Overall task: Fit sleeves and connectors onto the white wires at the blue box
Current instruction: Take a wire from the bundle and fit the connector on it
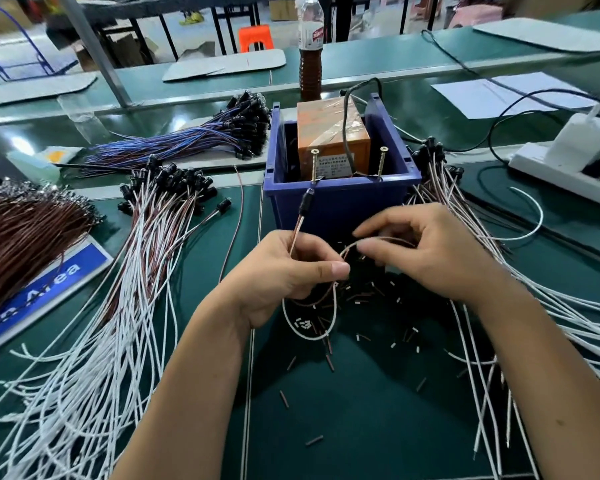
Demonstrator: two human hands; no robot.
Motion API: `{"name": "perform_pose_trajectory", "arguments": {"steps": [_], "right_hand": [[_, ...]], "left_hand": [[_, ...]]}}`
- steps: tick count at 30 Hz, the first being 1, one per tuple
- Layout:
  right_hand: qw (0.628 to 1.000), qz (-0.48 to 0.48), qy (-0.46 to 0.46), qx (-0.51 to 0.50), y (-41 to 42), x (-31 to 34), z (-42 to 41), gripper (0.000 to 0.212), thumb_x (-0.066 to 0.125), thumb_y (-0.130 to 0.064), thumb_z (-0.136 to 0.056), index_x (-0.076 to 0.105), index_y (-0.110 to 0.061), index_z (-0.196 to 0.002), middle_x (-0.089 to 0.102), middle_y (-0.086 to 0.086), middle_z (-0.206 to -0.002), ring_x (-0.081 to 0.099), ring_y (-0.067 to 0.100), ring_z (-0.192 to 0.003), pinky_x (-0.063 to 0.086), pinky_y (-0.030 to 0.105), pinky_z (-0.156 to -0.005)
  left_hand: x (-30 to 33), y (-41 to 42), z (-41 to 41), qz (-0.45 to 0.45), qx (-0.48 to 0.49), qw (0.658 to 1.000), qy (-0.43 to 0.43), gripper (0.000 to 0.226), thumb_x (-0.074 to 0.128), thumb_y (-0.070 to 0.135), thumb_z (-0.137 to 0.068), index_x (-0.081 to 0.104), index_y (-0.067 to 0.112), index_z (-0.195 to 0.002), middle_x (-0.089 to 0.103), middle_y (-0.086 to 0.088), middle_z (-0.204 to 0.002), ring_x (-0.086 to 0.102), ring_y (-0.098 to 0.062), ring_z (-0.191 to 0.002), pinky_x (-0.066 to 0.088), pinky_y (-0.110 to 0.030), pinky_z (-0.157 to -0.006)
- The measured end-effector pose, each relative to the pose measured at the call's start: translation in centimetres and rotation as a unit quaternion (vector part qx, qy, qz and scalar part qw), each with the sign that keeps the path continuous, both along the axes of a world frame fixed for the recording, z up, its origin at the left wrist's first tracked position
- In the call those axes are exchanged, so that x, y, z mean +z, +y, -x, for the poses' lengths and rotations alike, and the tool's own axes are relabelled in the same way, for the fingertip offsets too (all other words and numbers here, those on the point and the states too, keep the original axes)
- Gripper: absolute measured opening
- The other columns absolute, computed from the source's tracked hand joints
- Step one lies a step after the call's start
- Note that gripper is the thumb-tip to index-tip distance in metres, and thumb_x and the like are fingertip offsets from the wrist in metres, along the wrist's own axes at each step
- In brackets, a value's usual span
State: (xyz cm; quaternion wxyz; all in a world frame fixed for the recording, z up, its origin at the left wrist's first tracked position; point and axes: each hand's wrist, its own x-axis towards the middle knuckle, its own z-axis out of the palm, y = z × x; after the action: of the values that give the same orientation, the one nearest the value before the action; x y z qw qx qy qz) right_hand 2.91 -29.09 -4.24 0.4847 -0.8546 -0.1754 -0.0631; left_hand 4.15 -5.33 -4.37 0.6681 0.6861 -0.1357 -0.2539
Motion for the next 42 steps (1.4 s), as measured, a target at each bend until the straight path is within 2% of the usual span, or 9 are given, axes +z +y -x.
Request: {"name": "perform_pose_trajectory", "arguments": {"steps": [3, 7, 11, 15, 18, 25, 29, 38, 42], "right_hand": [[0.998, -0.049, -0.015, -0.047, -0.5, 0.3, -0.2, 0.006, 0.081, -0.017, -0.091, 0.08, -0.023, -0.089, 0.077, -0.008, -0.074, 0.074, 0.006, -0.069, 0.053, 0.014, -0.068], [0.999, -0.021, 0.003, 0.028, -0.1, 0.6, 0.1, 0.01, 0.081, -0.013, -0.089, 0.08, -0.022, -0.086, 0.077, -0.004, -0.074, 0.072, 0.008, -0.067, 0.055, 0.017, -0.068], [0.996, -0.004, 0.018, 0.084, 1.0, 0.3, 0.4, 0.007, 0.08, -0.012, -0.09, 0.082, -0.02, -0.09, 0.078, -0.006, -0.078, 0.074, 0.008, -0.071, 0.054, 0.015, -0.069], [0.996, -0.079, 0.046, 0.01, 0.1, 0.2, 0.0, 0.004, 0.078, -0.017, -0.093, 0.081, -0.019, -0.092, 0.078, 0.001, -0.075, 0.066, 0.008, -0.057, 0.052, 0.017, -0.055], [0.992, -0.11, 0.059, -0.03, -0.3, 0.1, -0.3, 0.005, 0.078, -0.014, -0.094, 0.08, -0.015, -0.089, 0.077, 0.004, -0.073, 0.06, 0.008, -0.053, 0.049, 0.017, -0.052], [0.994, -0.086, 0.071, 0.01, 2.3, -0.7, -0.1, 0.005, 0.076, -0.009, -0.094, 0.079, -0.011, -0.091, 0.074, -0.001, -0.067, 0.062, 0.002, -0.054, 0.047, 0.013, -0.053], [0.984, -0.14, 0.102, -0.029, 2.1, -0.9, -0.4, 0.008, 0.073, -0.014, -0.097, 0.076, -0.009, -0.091, 0.076, 0.007, -0.071, 0.059, 0.011, -0.054, 0.046, 0.019, -0.048], [0.964, -0.208, 0.152, -0.059, 1.9, -0.8, -0.3, 0.032, 0.061, -0.024, -0.106, 0.074, -0.004, -0.085, 0.074, 0.013, -0.069, 0.055, 0.014, -0.049, 0.041, 0.02, -0.042], [0.972, -0.186, 0.133, -0.05, 1.9, -0.7, -0.2, 0.02, 0.069, -0.017, -0.101, 0.076, -0.006, -0.085, 0.074, 0.012, -0.069, 0.056, 0.012, -0.05, 0.043, 0.019, -0.043]], "left_hand": [[0.3, 0.4, -0.1, 0.022, 0.026, 0.999, 0.008, 0.008, 0.082, 0.015, -0.074, 0.075, 0.013, -0.071, 0.057, -0.014, -0.074, 0.036, -0.005, -0.047, 0.026, -0.014, -0.041], [0.3, 0.2, 0.1, 0.022, 0.002, 1.0, 0.006, 0.008, 0.084, 0.017, -0.074, 0.077, 0.017, -0.071, 0.061, -0.026, -0.099, 0.038, -0.006, -0.05, 0.026, -0.014, -0.042], [0.0, 0.0, 0.1, 0.003, -0.033, 0.999, -0.005, 0.011, 0.087, 0.022, -0.074, 0.078, 0.016, -0.078, 0.053, -0.013, -0.073, 0.031, -0.008, -0.05, 0.025, -0.016, -0.043], [-0.1, 0.4, -0.3, 0.011, -0.011, 1.0, 0.003, 0.006, 0.084, 0.017, -0.077, 0.078, 0.017, -0.074, 0.057, 0.005, -0.06, 0.034, -0.004, -0.045, 0.026, -0.013, -0.042], [-0.1, 0.5, -0.5, 0.01, 0.011, 1.0, 0.01, 0.007, 0.085, 0.017, -0.074, 0.078, 0.017, -0.071, 0.057, 0.004, -0.06, 0.034, -0.003, -0.044, 0.026, -0.013, -0.041], [-0.1, -0.8, 0.0, -0.018, 0.02, 1.0, 0.016, 0.015, 0.089, 0.021, -0.07, 0.076, 0.015, -0.074, 0.058, -0.011, -0.072, 0.029, -0.006, -0.045, 0.024, -0.014, -0.04], [-0.3, -0.8, -0.2, -0.007, 0.054, 0.998, 0.015, 0.014, 0.09, 0.014, -0.067, 0.076, 0.015, -0.066, 0.046, 0.004, -0.052, 0.029, -0.004, -0.04, 0.024, -0.014, -0.039], [-0.4, -1.0, -0.1, 0.019, 0.067, 0.998, 0.011, 0.009, 0.084, 0.019, -0.067, 0.077, 0.013, -0.067, 0.045, 0.003, -0.053, 0.028, -0.005, -0.041, 0.022, -0.015, -0.039], [-0.4, -0.8, -0.2, 0.024, 0.073, 0.997, 0.018, 0.011, 0.084, 0.019, -0.066, 0.076, 0.012, -0.071, 0.041, 0.003, -0.054, 0.026, -0.006, -0.043, 0.022, -0.015, -0.04]]}}
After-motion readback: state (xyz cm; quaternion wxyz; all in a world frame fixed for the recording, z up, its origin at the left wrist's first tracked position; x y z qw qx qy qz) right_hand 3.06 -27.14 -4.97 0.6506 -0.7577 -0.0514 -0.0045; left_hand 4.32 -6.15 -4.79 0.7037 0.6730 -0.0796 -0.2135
